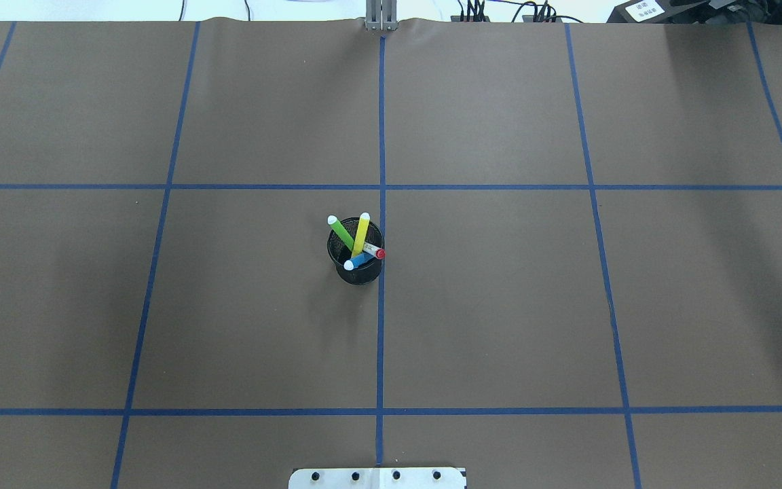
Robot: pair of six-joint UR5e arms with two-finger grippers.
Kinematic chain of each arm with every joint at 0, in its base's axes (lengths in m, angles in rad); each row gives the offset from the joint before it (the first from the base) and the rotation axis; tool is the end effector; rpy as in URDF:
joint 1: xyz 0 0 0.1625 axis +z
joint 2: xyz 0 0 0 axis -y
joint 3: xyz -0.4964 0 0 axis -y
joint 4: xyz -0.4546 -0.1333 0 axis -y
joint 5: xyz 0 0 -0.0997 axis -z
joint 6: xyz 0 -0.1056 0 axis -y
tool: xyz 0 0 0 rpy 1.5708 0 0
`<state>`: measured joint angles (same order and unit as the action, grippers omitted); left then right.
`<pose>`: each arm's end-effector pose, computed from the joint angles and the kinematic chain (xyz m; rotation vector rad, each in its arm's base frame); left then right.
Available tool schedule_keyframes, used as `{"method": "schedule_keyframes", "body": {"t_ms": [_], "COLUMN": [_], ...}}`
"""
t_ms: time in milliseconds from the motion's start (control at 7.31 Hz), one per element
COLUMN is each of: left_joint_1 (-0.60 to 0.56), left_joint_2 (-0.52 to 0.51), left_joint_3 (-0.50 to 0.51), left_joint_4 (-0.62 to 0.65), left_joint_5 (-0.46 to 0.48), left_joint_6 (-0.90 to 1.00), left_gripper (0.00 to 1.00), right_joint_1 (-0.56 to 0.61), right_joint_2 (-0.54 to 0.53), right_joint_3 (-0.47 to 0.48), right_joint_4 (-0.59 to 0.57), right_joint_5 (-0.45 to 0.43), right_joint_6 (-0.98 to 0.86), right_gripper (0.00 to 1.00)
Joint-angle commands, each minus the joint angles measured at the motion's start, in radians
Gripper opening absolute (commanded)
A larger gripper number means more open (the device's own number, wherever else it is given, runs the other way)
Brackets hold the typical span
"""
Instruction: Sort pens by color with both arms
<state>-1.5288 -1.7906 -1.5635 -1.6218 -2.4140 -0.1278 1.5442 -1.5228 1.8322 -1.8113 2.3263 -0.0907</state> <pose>-0.0264 -0.6689 0.5929 0.1756 0.8557 0.0308 0.0459 -0.5630 0.5897 0.0898 -0.7533 -0.1376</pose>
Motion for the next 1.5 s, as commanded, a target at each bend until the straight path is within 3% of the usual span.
{"method": "schedule_keyframes", "body": {"t_ms": [0,137,274,410,821,1368], "left_joint_1": [0.109,0.152,0.189,0.208,0.249,0.285], "left_joint_2": [-0.068,-0.120,-0.157,-0.168,-0.197,-0.197], "left_joint_3": [-0.004,0.003,0.005,0.006,0.008,0.016], "left_joint_4": [0.020,0.048,0.054,0.056,0.057,0.056], "left_joint_5": [0.021,0.056,0.103,0.113,0.111,0.111], "left_joint_6": [-0.041,-0.056,-0.109,-0.116,-0.175,-0.185], "left_gripper": [1.00,1.00,1.00,1.00,1.00,1.00], "right_joint_1": [-0.012,-0.027,-0.085,-0.181,-0.319,-0.623], "right_joint_2": [0.050,0.061,0.134,0.207,0.349,0.600], "right_joint_3": [0.005,0.016,0.016,0.015,0.038,0.016], "right_joint_4": [0.004,0.018,0.009,0.007,0.004,-0.072], "right_joint_5": [0.033,0.147,0.177,0.173,0.102,0.079], "right_joint_6": [0.000,0.009,0.129,0.290,0.428,0.970], "right_gripper": [1.00,1.00,1.00,1.00,1.00,1.00]}}
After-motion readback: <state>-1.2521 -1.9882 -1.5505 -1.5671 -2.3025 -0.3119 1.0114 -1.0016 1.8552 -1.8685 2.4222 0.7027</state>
